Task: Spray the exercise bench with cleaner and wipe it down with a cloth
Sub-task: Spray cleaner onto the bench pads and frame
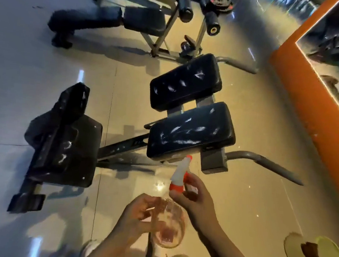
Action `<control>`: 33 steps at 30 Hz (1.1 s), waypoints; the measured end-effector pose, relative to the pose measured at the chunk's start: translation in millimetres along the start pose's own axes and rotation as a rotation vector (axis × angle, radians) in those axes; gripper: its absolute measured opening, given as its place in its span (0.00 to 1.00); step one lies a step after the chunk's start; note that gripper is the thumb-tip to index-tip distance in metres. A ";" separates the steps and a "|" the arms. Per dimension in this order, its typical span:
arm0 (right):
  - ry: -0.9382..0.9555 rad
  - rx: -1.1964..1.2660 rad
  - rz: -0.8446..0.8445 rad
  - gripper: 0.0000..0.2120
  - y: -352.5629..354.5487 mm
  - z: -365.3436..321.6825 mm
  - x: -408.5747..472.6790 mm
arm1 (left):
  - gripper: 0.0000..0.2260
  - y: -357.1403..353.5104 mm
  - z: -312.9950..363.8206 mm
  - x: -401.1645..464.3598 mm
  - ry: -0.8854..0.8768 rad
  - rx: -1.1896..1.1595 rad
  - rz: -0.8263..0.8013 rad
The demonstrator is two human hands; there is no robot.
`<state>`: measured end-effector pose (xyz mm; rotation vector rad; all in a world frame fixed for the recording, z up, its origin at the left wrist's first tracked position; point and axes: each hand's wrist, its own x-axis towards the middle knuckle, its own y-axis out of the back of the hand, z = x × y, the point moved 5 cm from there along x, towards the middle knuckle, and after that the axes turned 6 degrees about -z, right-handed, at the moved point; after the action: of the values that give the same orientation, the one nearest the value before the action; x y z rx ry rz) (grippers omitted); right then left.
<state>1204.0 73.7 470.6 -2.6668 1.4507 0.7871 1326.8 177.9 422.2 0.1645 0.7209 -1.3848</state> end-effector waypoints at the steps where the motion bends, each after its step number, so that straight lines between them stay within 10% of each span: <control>1: 0.027 -0.011 0.000 0.34 4.6 -8.9 -1.1 | 0.24 -4.6 9.3 -0.9 -0.016 0.007 -0.013; 16: 0.181 0.109 -0.117 0.39 234.9 35.4 -25.5 | 0.34 -246.4 27.3 63.6 -0.150 0.298 0.071; 20: 0.199 0.175 -0.158 0.26 315.3 35.0 -26.7 | 0.34 -330.9 32.6 92.0 -0.178 0.333 0.167; 33: 0.117 0.120 -0.397 0.17 424.8 19.6 63.3 | 0.29 -436.0 65.6 170.5 -0.256 0.058 0.403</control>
<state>889.2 -214.4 522.9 -2.8070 0.8976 0.5029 947.4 -90.0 510.0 0.1639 0.4062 -1.0177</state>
